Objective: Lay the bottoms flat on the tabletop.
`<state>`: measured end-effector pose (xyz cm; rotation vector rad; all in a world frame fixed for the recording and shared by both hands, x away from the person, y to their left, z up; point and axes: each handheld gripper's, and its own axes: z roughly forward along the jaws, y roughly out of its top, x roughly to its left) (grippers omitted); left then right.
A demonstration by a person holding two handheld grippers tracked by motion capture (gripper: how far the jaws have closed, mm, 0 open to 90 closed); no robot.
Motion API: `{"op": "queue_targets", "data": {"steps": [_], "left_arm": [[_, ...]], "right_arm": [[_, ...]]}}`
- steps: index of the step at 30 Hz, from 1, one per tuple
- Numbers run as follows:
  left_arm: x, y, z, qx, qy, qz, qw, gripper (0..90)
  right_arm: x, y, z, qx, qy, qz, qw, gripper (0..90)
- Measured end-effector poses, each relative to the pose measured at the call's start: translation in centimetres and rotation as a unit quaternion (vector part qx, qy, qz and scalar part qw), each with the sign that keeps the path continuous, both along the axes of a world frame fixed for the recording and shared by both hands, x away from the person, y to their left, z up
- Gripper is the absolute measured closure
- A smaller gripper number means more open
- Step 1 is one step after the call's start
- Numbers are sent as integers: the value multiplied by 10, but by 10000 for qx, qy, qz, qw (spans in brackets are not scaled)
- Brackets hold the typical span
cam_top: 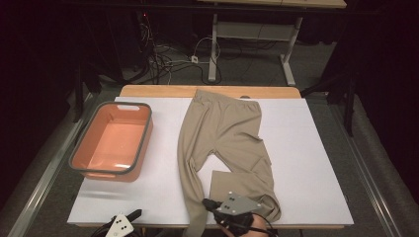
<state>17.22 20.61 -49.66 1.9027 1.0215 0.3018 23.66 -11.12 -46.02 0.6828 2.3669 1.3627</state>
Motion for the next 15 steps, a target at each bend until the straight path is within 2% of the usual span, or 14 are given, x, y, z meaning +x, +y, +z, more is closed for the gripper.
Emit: {"op": "queue_targets", "data": {"steps": [3, 6, 9, 12, 14, 15], "left_arm": [[6, -10, 1, -47, 100, -175, 9998, 93], [14, -25, 3, -22, 174, -353, 9992, 222], [29, -46, 5, -44, 229, -456, 9987, 323], [45, -71, 5, -50, 354, -575, 9977, 393], [54, -87, 3, 129, 452, -600, 9971, 433], [55, -94, 1, 178, 406, -594, 9972, 447]], "right_arm": [[6, -24, -2, -38, 56, -336, 9994, 897], [12, -39, -8, -279, 88, -549, 9981, 897], [18, -44, -15, -374, 240, -679, 9967, 895], [19, -43, -18, -437, 251, -670, 9965, 894], [19, -43, -18, -440, 241, -636, 9967, 893], [19, -43, -17, -421, 240, -616, 9969, 892]]}}
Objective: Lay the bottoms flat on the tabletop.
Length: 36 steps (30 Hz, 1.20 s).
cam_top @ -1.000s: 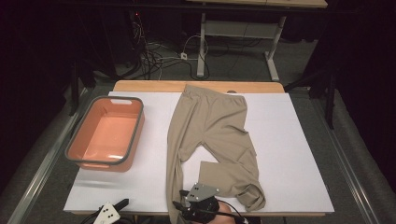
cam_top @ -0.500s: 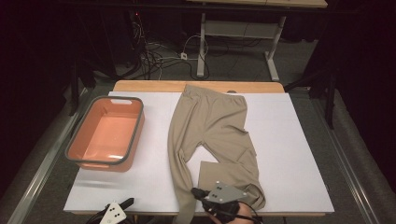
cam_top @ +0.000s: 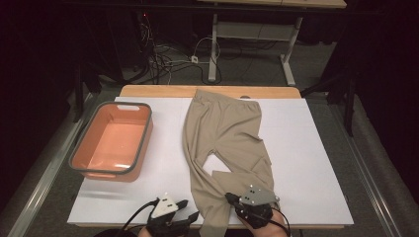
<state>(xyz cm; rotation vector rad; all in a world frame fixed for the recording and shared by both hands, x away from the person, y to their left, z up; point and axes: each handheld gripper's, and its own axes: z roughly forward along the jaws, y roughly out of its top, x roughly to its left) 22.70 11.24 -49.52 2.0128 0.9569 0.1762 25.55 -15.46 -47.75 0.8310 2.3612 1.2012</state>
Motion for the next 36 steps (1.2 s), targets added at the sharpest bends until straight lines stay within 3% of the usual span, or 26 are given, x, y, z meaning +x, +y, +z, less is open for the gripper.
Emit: {"op": "queue_targets", "data": {"steps": [4, 6, 8, 10, 13, 16, 20, 24, 27, 30, 33, 36], "left_arm": [[1, -17, 0, 161, -140, 1, 9998, 552], [-1, -24, 0, 423, -333, 31, 9985, 684], [-1, -26, 0, 431, -335, -32, 9985, 821], [-2, -26, 1, 503, -405, -77, 9979, 866], [-11, -11, 8, 420, -537, -35, 9977, 870], [-22, 21, 16, 326, -636, 161, 9973, 870], [-33, 67, 23, 440, -727, 528, 9950, 870], [-32, 111, 22, 496, -647, 980, 9918, 870], [-27, 135, 17, 562, -537, 1238, 9893, 869], [-21, 146, 9, 711, -448, 1418, 9863, 868], [-17, 147, 2, 513, -313, 1428, 9879, 848], [-19, 135, 5, 355, -430, 1246, 9906, 675]], "right_arm": [[-1, 0, 1, 43, 8, 39, 10000, 892], [-2, 0, 1, 53, 5, 67, 10000, 890], [-2, 0, 1, 85, 14, 94, 9999, 890], [-3, 1, 2, 136, 38, 128, 9998, 888], [-6, 3, 3, 254, 99, 250, 9993, 876], [-9, 7, 4, 298, 110, 372, 9988, 792], [-10, 10, 4, 312, 135, 419, 9985, 746], [-10, 11, 5, 319, 131, 399, 9986, 735], [-11, 10, 5, 313, 125, 394, 9987, 730], [-11, 10, 5, 310, 130, 376, 9987, 728], [-11, 10, 4, 303, 155, 363, 9988, 723], [-11, 8, 4, 299, 162, 342, 9988, 721]]}}
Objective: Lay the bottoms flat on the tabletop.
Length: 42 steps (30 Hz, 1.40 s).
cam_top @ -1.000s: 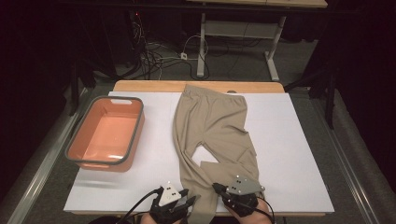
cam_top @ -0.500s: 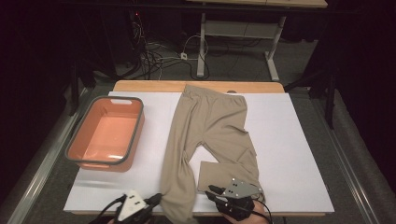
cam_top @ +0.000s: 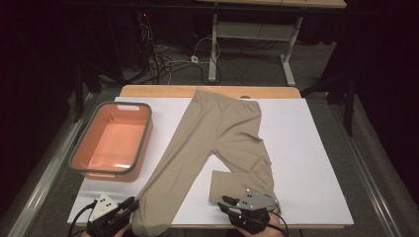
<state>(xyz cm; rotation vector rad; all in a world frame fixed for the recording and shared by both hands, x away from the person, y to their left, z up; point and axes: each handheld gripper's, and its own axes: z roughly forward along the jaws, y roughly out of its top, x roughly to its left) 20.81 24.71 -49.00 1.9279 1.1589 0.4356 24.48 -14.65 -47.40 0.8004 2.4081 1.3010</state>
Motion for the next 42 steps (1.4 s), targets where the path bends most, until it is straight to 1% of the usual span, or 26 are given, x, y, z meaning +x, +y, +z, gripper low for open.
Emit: {"op": "queue_targets", "data": {"steps": [1, 2, 3, 4, 6, 7, 8, 10, 11, 12, 14, 16, 17, 18, 19, 21, 23, 26, 28, 30, 32, 34, 37, 38, 40, 42], "left_arm": [[-2, -6, 3, -4, -70, -83, 9999, 642], [-4, -12, 7, -15, -153, -206, 9997, 639], [-6, -20, 9, -170, -219, -423, 9987, 639], [-7, -29, 11, -257, -232, -615, 9975, 643], [-9, -49, 10, -292, -182, -999, 9944, 641], [-8, -59, 8, -288, -124, -1121, 9932, 624], [-7, -68, 5, -238, -40, -1206, 9924, 599], [-3, -82, -2, 35, 92, -1237, 9923, 539], [-1, -86, -6, 150, 192, -1259, 9917, 532], [-3, -88, -8, 165, 41, -1212, 9925, 537], [-2, -90, -9, 251, -14, -1074, 9939, 648], [-2, -89, -10, 308, -74, -1011, 9944, 806], [-1, -88, -9, 294, -54, -1004, 9945, 853], [-1, -88, -9, 264, -41, -993, 9947, 862], [-2, -88, -9, 232, -59, -990, 9948, 864], [-9, -91, -8, 173, -19, -1143, 9933, 868], [-18, -95, -6, 164, 14, -1325, 9911, 868], [-34, -100, -5, 105, 119, -1591, 9871, 868], [-43, -103, -7, 192, 185, -1761, 9840, 868], [-49, -104, -11, 227, 248, -1850, 9822, 867], [-48, -103, -11, 215, 227, -1856, 9821, 864], [-45, -100, -8, 42, 189, -1823, 9831, 855], [-40, -93, -2, -177, 24, -1776, 9839, 771], [-37, -90, 1, -247, -72, -1761, 9840, 740], [-33, -83, 3, -310, -201, -1701, 9847, 697], [-24, -76, 5, -365, -275, -1613, 9858, 621]], "right_arm": [[0, 0, 0, 1, 0, -4, 10000, 721], [0, -1, 0, 4, 19, -24, 10000, 720], [0, -1, 0, -2, 17, -26, 10000, 720], [0, -2, -1, -10, 12, -22, 10000, 720], [0, -3, -1, -13, 7, -28, 10000, 720], [0, -3, -1, -14, 5, -32, 10000, 720], [0, -4, -1, -16, 2, -33, 10000, 720], [-1, -5, -1, -9, 16, -56, 10000, 719], [-1, -5, 0, 3, 6, -50, 10000, 719], [-2, -6, 0, 3, -6, -46, 10000, 719], [-2, -7, 0, 8, 0, -53, 10000, 719], [-3, -8, 0, 19, 3, -66, 10000, 719], [-3, -8, 0, 34, 7, -72, 10000, 718], [-3, -9, 1, 40, 0, -76, 10000, 718], [-3, -9, 1, 48, -8, -74, 10000, 718], [-4, -10, 1, 55, 8, -96, 9999, 718], [-5, -11, 1, 32, -8, -85, 10000, 718], [-4, -12, 1, 42, -10, -114, 9999, 718], [-4, -12, 1, 32, -1, -123, 9999, 718], [-4, -12, 1, 7, -19, -104, 9999, 718], [-3, -13, 1, -7, -23, -93, 10000, 718], [-2, -13, 0, 6, -7, -108, 9999, 718], [-2, -15, -1, -4, 5, -128, 9999, 718], [-3, -16, -1, 1, 11, -155, 9999, 715], [-4, -19, -1, 12, 2, -176, 9998, 707], [-5, -24, 0, 51, -19, -227, 9997, 693]]}}
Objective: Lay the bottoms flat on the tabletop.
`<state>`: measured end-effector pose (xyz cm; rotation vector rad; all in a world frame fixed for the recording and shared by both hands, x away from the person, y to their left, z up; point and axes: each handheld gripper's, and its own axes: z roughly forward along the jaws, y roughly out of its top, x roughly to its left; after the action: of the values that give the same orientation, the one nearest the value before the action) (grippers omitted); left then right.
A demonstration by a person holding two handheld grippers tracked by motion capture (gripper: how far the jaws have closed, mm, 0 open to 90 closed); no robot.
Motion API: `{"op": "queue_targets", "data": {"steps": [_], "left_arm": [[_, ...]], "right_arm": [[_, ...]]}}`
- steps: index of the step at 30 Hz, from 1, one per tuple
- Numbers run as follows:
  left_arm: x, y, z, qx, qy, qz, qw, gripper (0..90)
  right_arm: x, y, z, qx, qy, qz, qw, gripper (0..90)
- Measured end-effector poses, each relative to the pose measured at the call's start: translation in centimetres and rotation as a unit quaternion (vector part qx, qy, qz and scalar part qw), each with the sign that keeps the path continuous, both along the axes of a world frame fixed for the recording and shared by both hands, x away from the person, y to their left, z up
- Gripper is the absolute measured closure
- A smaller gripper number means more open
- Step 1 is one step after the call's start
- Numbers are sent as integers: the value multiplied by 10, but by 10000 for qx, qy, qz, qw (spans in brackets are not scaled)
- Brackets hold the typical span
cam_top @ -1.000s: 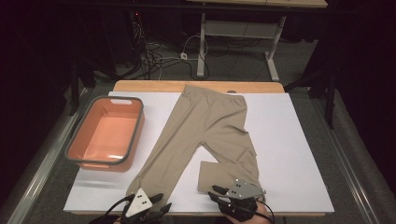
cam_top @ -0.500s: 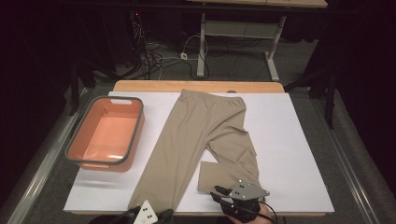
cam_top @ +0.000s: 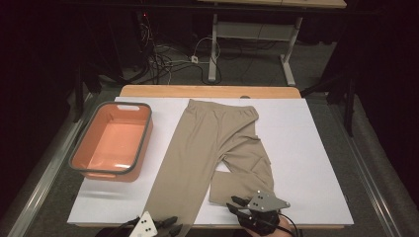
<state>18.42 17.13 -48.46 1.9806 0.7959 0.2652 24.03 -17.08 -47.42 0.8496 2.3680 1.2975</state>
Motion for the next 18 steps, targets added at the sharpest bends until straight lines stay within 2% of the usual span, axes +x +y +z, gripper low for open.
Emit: {"op": "queue_targets", "data": {"steps": [3, 7, 10, 12, 14, 16, 18], "left_arm": [[15, 12, 2, -43, -166, 183, 9997, 483], [38, 23, 6, -303, -189, 454, 9983, 269], [52, 21, 9, -212, -242, 520, 9981, 139], [61, 18, 9, -183, -265, 567, 9979, 94], [70, 13, 9, -37, -182, 464, 9988, 2], [77, 9, 7, 129, -290, 358, 9989, 0], [85, 6, 5, 131, -267, 232, 9993, 0]], "right_arm": [[-1, -10, 1, 92, -31, -121, 9999, 688], [-2, -25, -1, 147, -17, -289, 9995, 681], [-3, -35, -2, 157, 7, -399, 9991, 670], [-5, -40, -1, 132, -9, -476, 9988, 665], [-8, -45, -1, 145, -13, -573, 9982, 664], [-11, -49, -2, 103, -21, -635, 9979, 662], [-14, -53, -4, 49, -1, -699, 9975, 659]]}}
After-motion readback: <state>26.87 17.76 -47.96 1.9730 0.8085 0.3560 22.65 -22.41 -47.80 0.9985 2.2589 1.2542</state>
